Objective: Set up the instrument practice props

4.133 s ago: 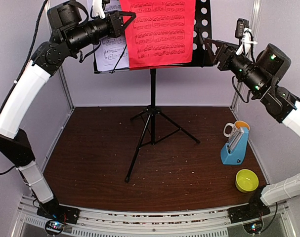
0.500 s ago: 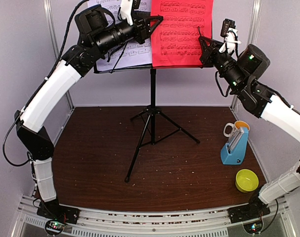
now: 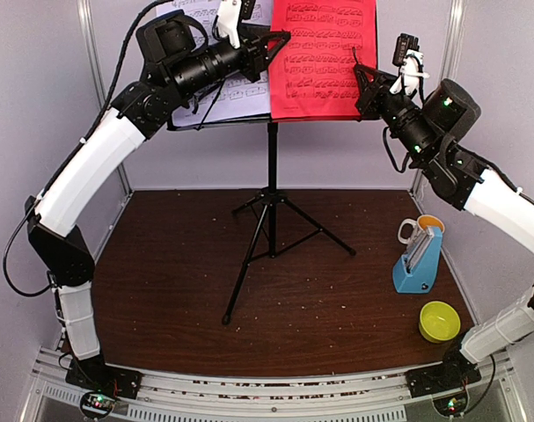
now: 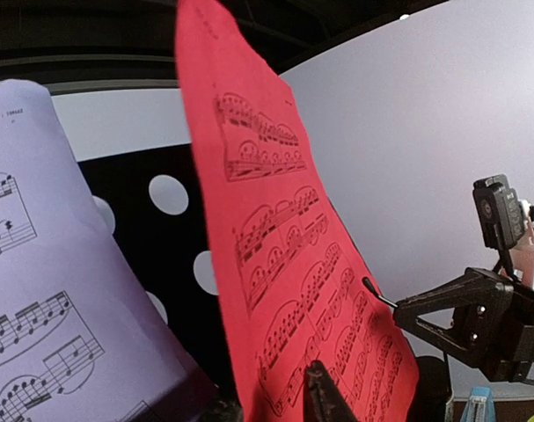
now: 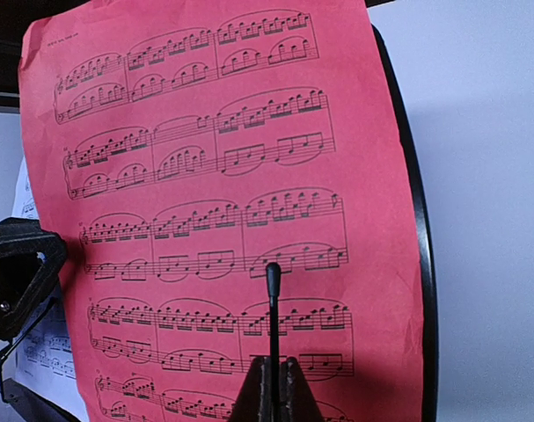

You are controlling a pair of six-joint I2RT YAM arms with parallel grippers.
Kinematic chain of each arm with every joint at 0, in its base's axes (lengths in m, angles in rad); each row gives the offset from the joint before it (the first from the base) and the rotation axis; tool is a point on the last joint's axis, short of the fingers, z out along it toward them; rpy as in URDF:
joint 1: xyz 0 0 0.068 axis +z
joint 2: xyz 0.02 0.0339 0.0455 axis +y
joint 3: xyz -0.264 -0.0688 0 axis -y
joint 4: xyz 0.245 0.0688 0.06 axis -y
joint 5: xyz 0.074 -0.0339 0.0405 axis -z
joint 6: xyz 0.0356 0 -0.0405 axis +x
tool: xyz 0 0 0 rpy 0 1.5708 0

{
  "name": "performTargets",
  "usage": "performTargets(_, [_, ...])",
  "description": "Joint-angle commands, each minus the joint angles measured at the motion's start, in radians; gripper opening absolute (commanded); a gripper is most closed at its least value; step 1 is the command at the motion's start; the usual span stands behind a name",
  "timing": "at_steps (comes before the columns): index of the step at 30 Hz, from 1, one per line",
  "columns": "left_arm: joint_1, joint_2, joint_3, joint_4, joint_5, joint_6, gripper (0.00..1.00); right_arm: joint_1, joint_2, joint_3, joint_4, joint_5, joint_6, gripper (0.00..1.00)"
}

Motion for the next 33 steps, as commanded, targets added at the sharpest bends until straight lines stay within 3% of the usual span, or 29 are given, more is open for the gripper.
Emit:
performTargets(1, [-0.004, -0.033, -0.028, 0.047, -0.020, -0.002, 0.18, 0.000, -0.020, -0.008, 0.029, -0.045, 0.004, 0.00])
performTargets(14, [-0.004, 0.029, 0.015, 0.097, -0.006, -0.050, 0.04, 0.000, -0.019, -0.013, 0.036, -0.058, 0.006, 0.00])
performTargets(26, [-0.004, 0.067, 0.032, 0.132, 0.011, -0.094, 0.01, 0.000, -0.022, -0.021, 0.044, -0.064, 0.006, 0.00])
performTargets(28, [-0.004, 0.069, 0.035, 0.134, 0.013, -0.095, 0.03, 0.000, -0.022, -0.021, 0.046, -0.064, 0.006, 0.00])
performTargets(33, [-0.004, 0.058, 0.037, 0.110, -0.004, -0.085, 0.19, 0.000, -0.022, -0.022, 0.046, -0.059, 0.006, 0.01])
